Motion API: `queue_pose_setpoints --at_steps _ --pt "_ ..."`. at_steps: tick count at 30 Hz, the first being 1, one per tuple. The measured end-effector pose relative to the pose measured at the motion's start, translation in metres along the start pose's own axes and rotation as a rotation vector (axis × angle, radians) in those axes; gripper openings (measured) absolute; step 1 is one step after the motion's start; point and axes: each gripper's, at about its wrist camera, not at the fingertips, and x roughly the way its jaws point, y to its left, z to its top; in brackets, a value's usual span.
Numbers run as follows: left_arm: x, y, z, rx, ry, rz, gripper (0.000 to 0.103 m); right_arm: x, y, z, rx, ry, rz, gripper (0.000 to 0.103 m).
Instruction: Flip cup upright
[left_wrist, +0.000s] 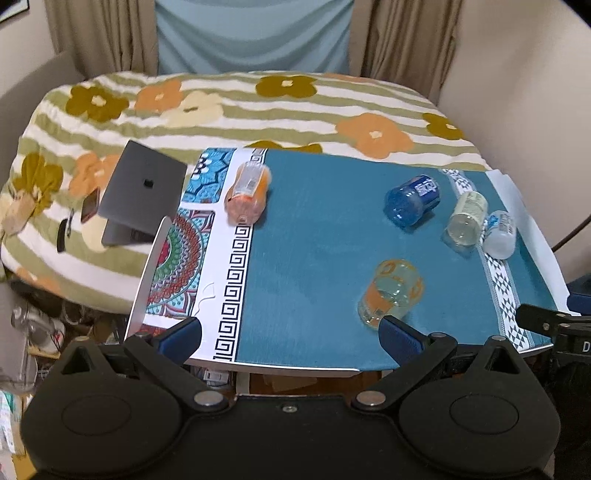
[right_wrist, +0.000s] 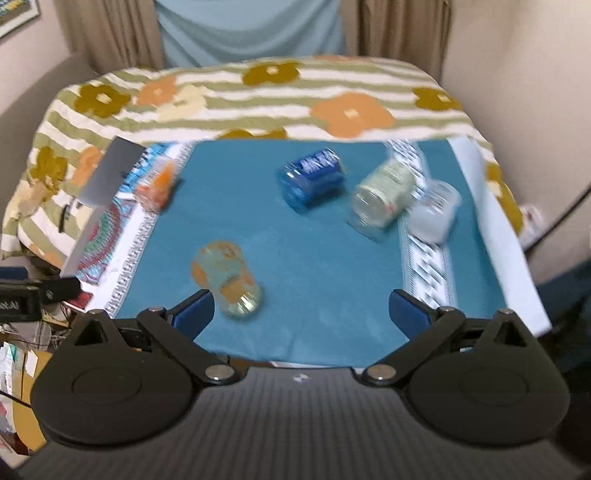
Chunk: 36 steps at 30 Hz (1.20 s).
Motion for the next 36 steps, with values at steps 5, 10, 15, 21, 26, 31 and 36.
queue_pose_setpoints --at_steps 5,10,15,21,26,31,36 --pt "0.0 -0.012 -0.01 0.025 -0.013 0.006 0.103 -0.007 -0.019 -0.013 0.034 0.036 -0.031 0.103" --pt "-0.001 -0.022 -0.017 0.027 -0.011 0.009 0.103 -0.006 -0.025 -0.028 0.057 0.061 -0.046 0.103" --pt "-0.002 -0.026 -0.018 0.048 -0.02 0.016 0.103 -0.005 -0.026 -0.033 0.064 0.066 -0.043 0.103" --pt "-0.003 -0.027 -0.019 0.058 -0.025 0.014 0.103 -0.008 -0.022 -0.031 0.056 0.052 -0.046 0.103" --pt "-0.002 -0.029 -0.02 0.068 -0.023 0.011 0.103 -0.008 -0.022 -0.03 0.058 0.053 -0.05 0.103" --pt "-0.002 -0.028 -0.019 0.072 -0.023 0.009 0.103 -0.008 -0.021 -0.029 0.059 0.048 -0.055 0.103" --pt "-0.001 -0.028 -0.019 0.071 -0.023 0.009 0.103 -0.008 -0.019 -0.028 0.058 0.044 -0.06 0.103"
